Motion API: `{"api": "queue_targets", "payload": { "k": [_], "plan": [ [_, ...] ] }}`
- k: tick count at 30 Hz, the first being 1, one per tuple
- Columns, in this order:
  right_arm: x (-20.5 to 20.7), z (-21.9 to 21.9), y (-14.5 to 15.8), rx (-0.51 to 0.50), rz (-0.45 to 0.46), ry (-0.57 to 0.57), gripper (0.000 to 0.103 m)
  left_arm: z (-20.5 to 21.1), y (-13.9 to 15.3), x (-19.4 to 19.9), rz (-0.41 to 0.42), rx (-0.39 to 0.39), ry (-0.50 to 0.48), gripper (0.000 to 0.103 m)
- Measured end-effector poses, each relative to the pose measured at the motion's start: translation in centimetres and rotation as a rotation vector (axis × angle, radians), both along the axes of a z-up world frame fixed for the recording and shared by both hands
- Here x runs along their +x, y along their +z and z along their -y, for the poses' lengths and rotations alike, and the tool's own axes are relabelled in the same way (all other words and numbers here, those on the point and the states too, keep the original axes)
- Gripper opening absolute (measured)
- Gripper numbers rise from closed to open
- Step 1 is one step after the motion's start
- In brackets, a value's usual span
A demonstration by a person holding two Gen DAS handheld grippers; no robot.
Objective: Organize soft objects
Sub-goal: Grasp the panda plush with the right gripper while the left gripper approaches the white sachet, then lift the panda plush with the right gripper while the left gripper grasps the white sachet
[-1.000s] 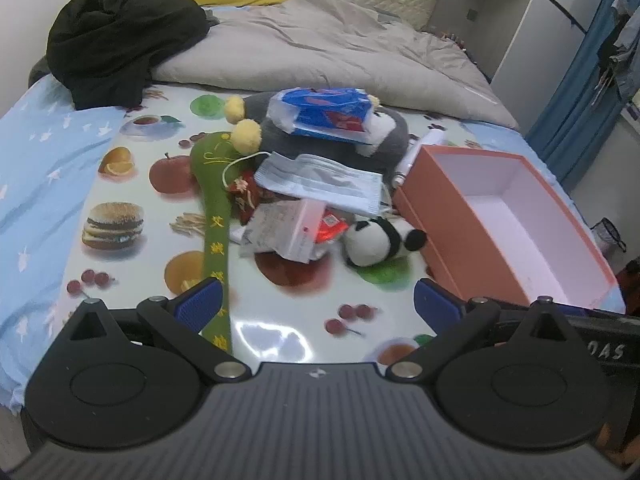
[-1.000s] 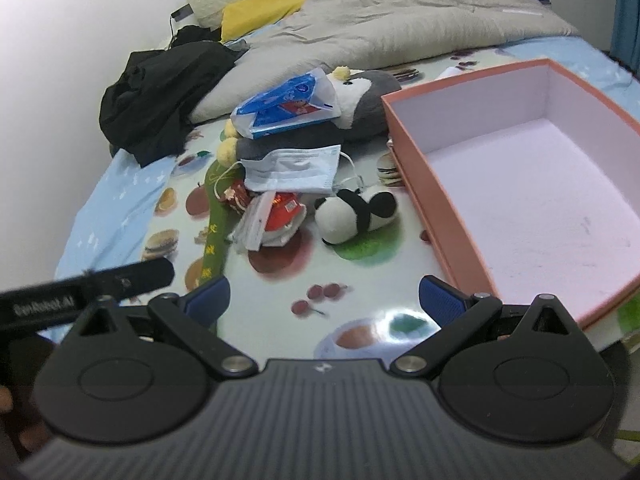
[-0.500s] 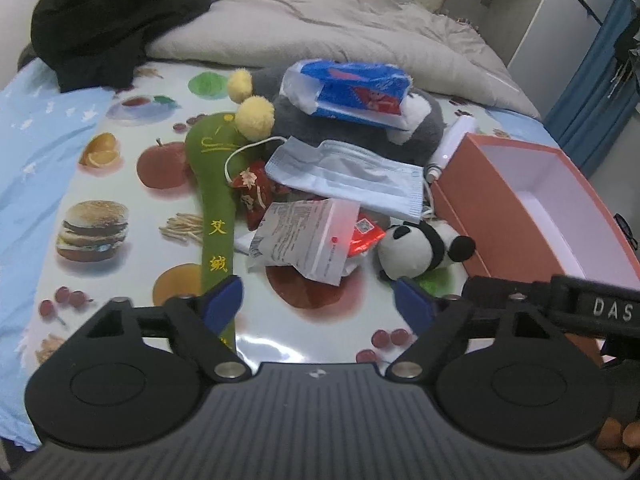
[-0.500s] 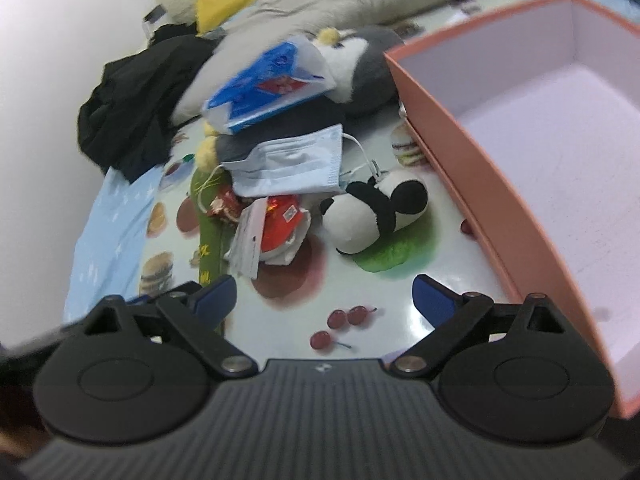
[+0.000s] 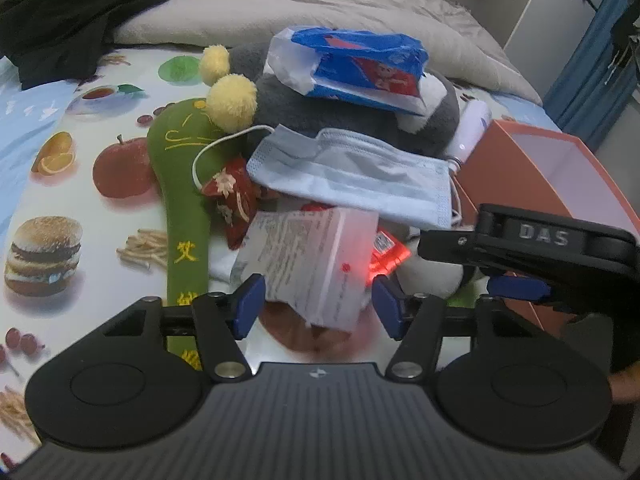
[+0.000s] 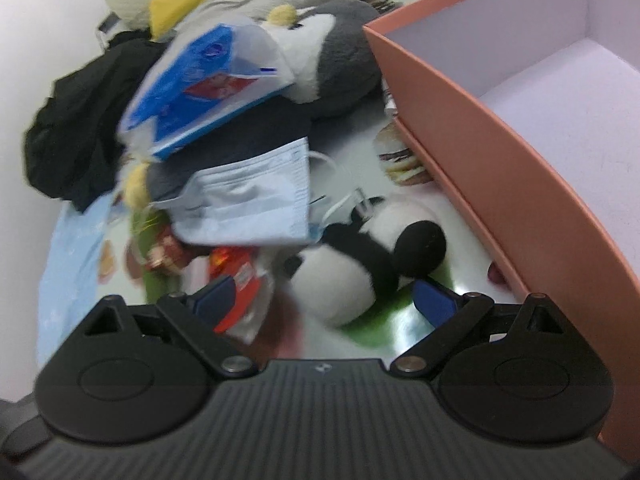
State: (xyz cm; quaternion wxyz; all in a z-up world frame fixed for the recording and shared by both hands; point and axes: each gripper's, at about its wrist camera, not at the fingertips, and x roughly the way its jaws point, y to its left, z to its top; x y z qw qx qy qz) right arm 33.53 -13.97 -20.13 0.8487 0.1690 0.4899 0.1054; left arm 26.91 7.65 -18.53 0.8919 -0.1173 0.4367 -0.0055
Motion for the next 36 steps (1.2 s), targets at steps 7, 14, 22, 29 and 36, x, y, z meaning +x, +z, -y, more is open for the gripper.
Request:
{"api": "queue_targets", "payload": {
  "k": [7,14,22,29,36],
  "plan": [
    [2.0,-0.6,-1.8,-0.007,-0.071,-0.039,0.096,-0.6,-1.3,0.9,-0.027,-0.005,-0.008,0.045],
    [2.0,0.0,-1.9,0.001,-0.11,-0.065,0.071,-1.0,-1.1,0.4,-0.022,-0.024,-0.003,0.01],
    [-0.6,0.7,-0.5,-0.022,-0.132,-0.024,0.07,-1.0,-0.1,-1.5,-0.003,-0.036,0.025,0.003],
    [-4.5,0.8,0.4,-0.028,-0.138,0.022,0.07,-0.5,0.4,-4.4,-0.016,-0.057,0.041,0.002],
    [-6.9,1.1,1.0,-0.046,-0.122,0.044,0.07,-3.2,-1.6,-5.8,-0.045,-0.343,0.195,0.004]
  ]
}}
